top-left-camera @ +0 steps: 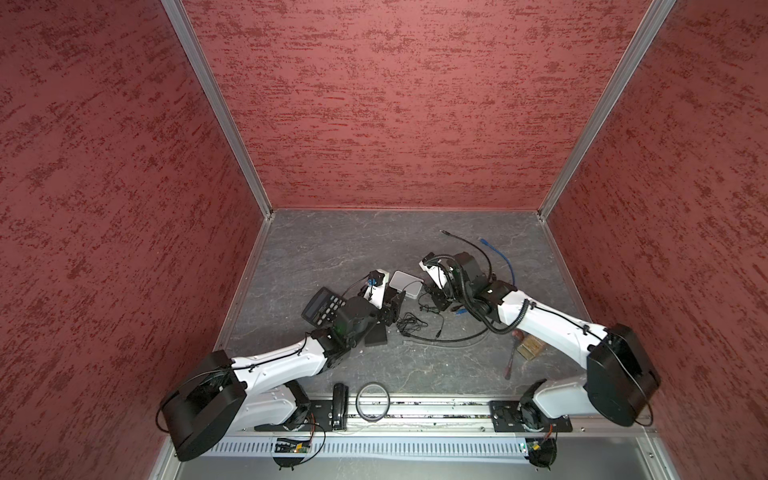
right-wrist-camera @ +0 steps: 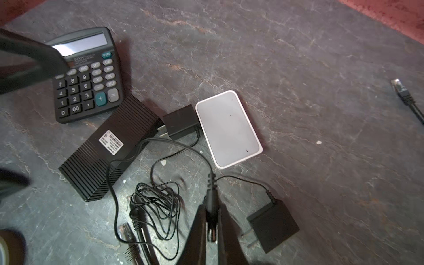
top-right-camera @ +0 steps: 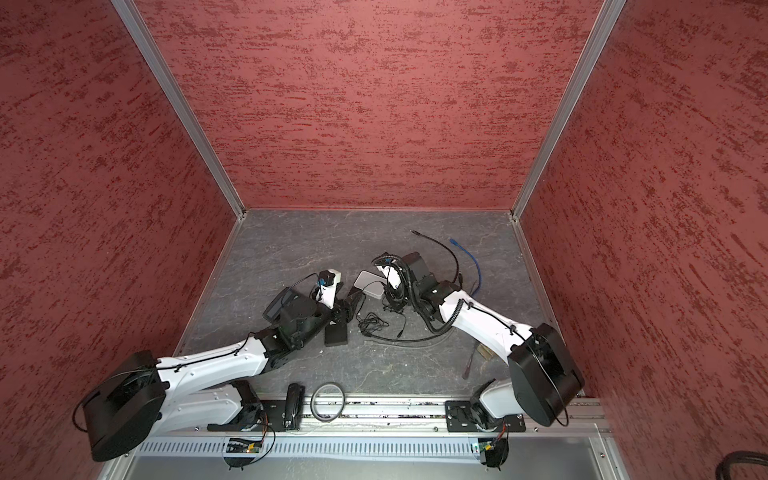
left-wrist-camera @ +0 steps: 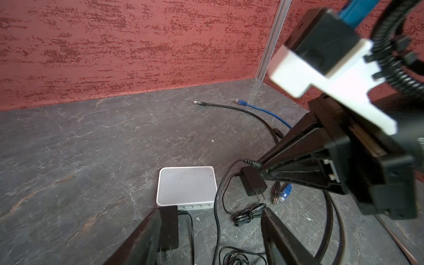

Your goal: Insert the plug into the switch port

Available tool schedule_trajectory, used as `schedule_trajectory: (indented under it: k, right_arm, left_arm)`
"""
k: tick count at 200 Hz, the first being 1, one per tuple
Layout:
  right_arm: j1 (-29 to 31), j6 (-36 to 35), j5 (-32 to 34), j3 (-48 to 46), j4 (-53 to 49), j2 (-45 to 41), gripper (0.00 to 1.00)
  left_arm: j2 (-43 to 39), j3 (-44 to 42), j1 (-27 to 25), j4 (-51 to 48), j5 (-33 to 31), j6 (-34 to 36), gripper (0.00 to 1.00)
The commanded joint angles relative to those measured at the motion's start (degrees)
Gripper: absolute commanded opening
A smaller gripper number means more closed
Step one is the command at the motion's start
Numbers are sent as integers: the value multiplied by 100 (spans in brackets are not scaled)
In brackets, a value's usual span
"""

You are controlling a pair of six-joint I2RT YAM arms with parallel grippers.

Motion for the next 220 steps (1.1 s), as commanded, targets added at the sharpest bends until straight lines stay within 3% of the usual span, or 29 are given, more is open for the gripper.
schedule_trajectory:
  k: [1, 57, 119, 145, 171, 220]
  right_arm:
    - [-26, 395, 12, -125, 306, -343, 10]
    - [-26, 955, 673, -348, 767, -769, 10]
    - [-27, 1092, 644, -668, 1343, -1020, 10]
    - [-26, 1065, 617, -744, 1448, -1123, 10]
    - [-26, 981, 514, -723, 1390, -1149, 10]
    - [-31, 795, 365, -696, 1197, -1165, 10]
  left_arm:
    - [185, 313, 36, -389, 346, 114, 70]
    - [1, 689, 45, -560, 1360, -537, 71]
    - [506, 1452, 153, -870, 1950, -2462, 74]
    - [793, 1727, 196, -834, 1979, -2886, 75]
    - [942, 2030, 196, -1277, 1482, -2709, 75]
    - [902, 2244, 237, -1914, 628, -1459, 73]
